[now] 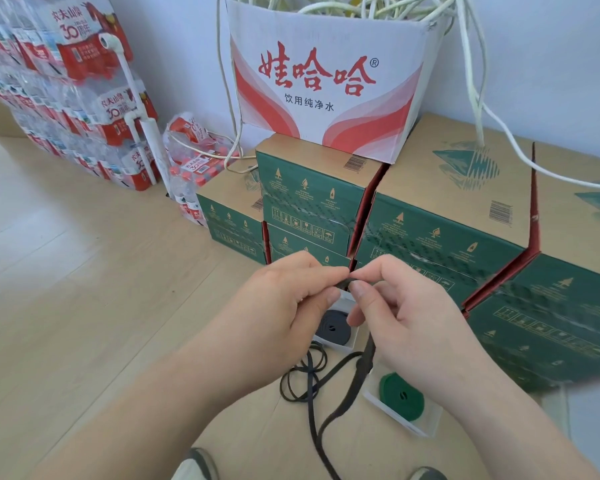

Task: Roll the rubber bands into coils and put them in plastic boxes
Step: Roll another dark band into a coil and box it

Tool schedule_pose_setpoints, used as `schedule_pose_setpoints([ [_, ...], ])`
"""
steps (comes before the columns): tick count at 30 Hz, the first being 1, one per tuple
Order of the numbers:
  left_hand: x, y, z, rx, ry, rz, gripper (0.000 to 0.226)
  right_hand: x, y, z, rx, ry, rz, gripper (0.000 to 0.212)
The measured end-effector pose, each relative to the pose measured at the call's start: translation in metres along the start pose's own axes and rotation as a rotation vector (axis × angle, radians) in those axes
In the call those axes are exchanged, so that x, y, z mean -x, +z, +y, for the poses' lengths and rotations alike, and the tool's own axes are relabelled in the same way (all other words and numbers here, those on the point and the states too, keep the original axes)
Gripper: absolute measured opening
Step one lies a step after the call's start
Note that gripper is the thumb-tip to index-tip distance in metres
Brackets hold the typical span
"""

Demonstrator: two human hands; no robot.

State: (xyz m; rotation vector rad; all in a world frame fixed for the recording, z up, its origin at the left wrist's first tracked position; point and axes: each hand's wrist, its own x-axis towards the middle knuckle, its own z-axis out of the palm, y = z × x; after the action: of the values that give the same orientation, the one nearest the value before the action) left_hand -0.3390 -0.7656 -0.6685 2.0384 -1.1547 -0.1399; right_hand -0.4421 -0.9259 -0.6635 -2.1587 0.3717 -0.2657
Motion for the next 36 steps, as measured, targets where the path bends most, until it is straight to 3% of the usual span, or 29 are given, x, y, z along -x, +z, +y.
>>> schedule_pose_setpoints([
  [21,-0.001,-0.004,0.001,0.053,-0.004,0.041,0.028,0.004,-0.003,0.001,-0.041,-0.09,0.015,0.018],
  [36,-0.007,-0.007,0.008,-0.054,0.03,0.271,0.014,0.001,-0.001,-0.009,-0.247,-0.025,0.052,0.013],
])
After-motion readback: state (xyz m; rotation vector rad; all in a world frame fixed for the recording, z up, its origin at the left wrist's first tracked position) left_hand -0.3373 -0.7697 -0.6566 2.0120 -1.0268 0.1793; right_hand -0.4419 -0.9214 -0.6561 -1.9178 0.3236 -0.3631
